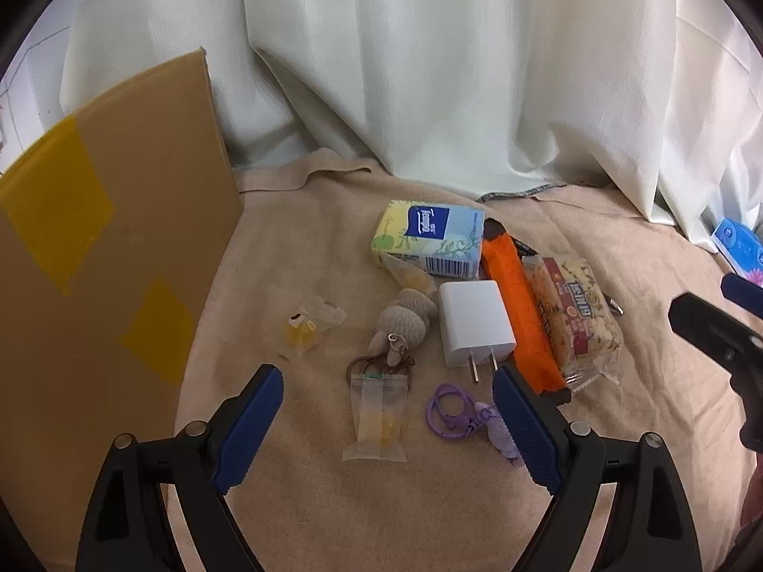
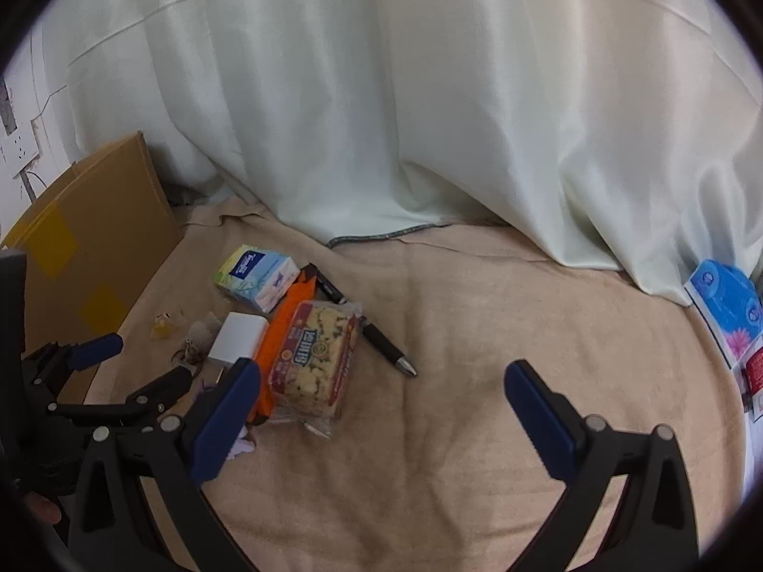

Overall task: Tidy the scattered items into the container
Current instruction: 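Move both open grippers back to the remaining item pile, then grasp the snack bar packet with the right gripper while the left gripper grasps the purple figure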

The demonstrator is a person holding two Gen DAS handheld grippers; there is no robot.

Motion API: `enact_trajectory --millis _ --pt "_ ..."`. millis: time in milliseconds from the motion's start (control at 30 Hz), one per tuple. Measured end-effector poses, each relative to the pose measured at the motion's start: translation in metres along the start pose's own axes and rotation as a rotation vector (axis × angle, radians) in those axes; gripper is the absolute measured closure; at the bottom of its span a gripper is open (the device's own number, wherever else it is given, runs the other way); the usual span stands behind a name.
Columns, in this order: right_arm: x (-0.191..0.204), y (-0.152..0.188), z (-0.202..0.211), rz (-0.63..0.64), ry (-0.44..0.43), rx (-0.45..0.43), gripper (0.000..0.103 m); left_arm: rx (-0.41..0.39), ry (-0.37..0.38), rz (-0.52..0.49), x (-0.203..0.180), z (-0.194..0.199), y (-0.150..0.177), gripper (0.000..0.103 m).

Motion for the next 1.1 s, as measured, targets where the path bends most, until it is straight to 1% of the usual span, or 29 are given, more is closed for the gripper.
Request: enact_trajectory --millis 100,267,400,533,633,700,733,800,933,967,1033,1100 --pt "0.002 0.001 -0.009 -0.006 -0.035 0.01 0.0 0.009 0.008 0.002 0.003 -0.004 0.003 0.013" --pt "0.017 0.002 -0.031 0.03 -0.053 0.047 0.0 0.007 0.007 0.003 0.011 -0.004 0.006 0.013" --pt "0.024 0.003 -0.044 0.061 0.003 0.064 0.004 0.0 0.019 0.002 0.019 -0.003 0.008 0.013" --pt "0.016 0.006 -0.061 0.023 0.008 0.114 0.017 0.002 0.034 0.003 0.025 -0.004 0.008 0.013" --pt "0.014 0.01 -0.07 -0.009 0.015 0.131 0.022 0.002 0.035 0.003 0.03 -0.005 0.008 0.013" --pt "0.015 0.009 -0.072 -0.021 0.002 0.126 0.034 0.007 0.038 0.003 0.033 -0.007 0.01 0.013" --pt "0.017 0.009 -0.073 -0.021 -0.006 0.129 0.045 0.01 0.041 0.004 0.035 -0.008 0.01 0.013" --pt "0.02 0.01 -0.078 -0.003 0.0 0.142 0.045 0.013 0.044 0.009 0.037 -0.01 0.01 0.013" --pt "0.018 0.01 -0.079 -0.026 0.0 0.138 0.044 0.012 0.048 0.009 0.038 -0.012 0.011 0.013" --pt "0.017 0.01 -0.079 -0.033 0.004 0.138 0.039 0.014 0.049 0.007 0.038 -0.012 0.011 0.013" --pt "0.012 0.01 -0.08 -0.045 0.014 0.138 0.032 0.023 0.057 0.004 0.034 -0.013 0.013 0.013" --pt "0.008 0.011 -0.082 -0.059 0.004 0.144 0.032 0.028 0.061 -0.004 0.029 -0.013 0.015 0.013"
Point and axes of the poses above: each gripper's, at about its wrist camera, not at the fingertips, and z roughly against the way its jaws point, x to its left, y to its underside, the point moved 5 cm from there along -z, roughly the way its jaws point, and after that the axes turned 12 degrees about -y, right-handed, at the moved point
